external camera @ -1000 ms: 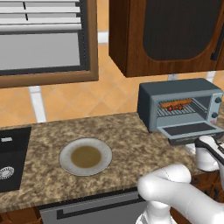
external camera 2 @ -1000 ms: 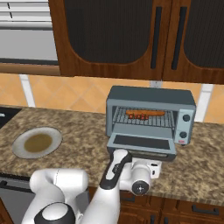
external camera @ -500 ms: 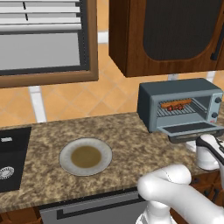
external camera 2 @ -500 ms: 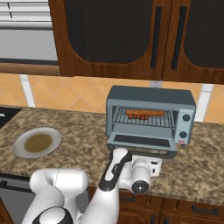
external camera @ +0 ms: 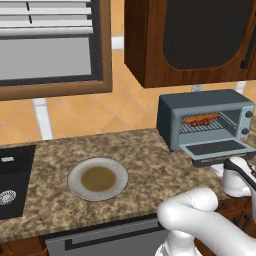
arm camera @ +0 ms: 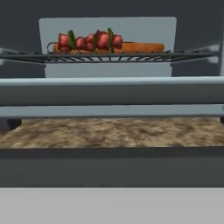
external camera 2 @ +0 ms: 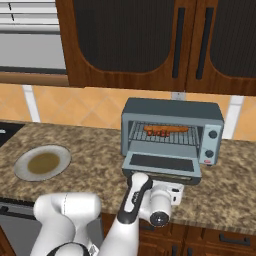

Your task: Pick up the kebab skewer and baguette bread, and place them inside the toaster oven. Close the toaster oven door and start by setting the timer.

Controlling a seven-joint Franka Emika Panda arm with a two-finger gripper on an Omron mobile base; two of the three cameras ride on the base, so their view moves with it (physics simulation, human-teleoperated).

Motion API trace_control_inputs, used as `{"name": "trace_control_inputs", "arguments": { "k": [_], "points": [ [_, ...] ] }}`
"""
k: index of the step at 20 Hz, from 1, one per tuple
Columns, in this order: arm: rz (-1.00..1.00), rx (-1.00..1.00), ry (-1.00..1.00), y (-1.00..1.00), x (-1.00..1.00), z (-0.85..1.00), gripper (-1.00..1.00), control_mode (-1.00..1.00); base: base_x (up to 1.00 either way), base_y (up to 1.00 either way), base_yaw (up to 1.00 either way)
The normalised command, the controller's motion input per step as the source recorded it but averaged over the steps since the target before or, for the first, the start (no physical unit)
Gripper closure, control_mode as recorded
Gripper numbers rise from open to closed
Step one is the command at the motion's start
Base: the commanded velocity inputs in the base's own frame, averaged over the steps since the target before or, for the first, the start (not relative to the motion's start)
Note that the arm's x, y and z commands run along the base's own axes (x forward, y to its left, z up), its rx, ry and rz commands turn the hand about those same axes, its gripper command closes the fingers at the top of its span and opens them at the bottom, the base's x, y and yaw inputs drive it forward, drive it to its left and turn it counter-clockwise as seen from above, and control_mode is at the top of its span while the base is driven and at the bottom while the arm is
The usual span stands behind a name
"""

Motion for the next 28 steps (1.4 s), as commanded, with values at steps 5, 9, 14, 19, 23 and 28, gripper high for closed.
{"name": "trace_control_inputs", "arguments": {
  "k": [5,9,14,19,23,28],
  "points": [
    [-0.02,0.04,0.0,0.0,0.46,0.77,-1.0,-1.0,0.0,0.0,0.0],
    [-0.04,0.06,0.0,0.0,0.44,0.88,-1.0,-1.0,0.0,0.0,0.0],
    [-0.09,0.06,0.0,0.0,0.43,0.97,-1.0,-1.0,0.0,0.0,0.0],
    [-0.03,0.05,0.0,0.0,0.49,1.0,-1.0,-1.0,0.0,0.0,0.0],
    [-0.07,0.0,0.11,0.0,0.34,1.0,-1.0,-1.0,0.0,0.0,0.0],
    [-0.09,0.0,0.21,0.0,0.19,1.0,-1.0,-1.0,0.0,0.0,0.0]
  ]
}}
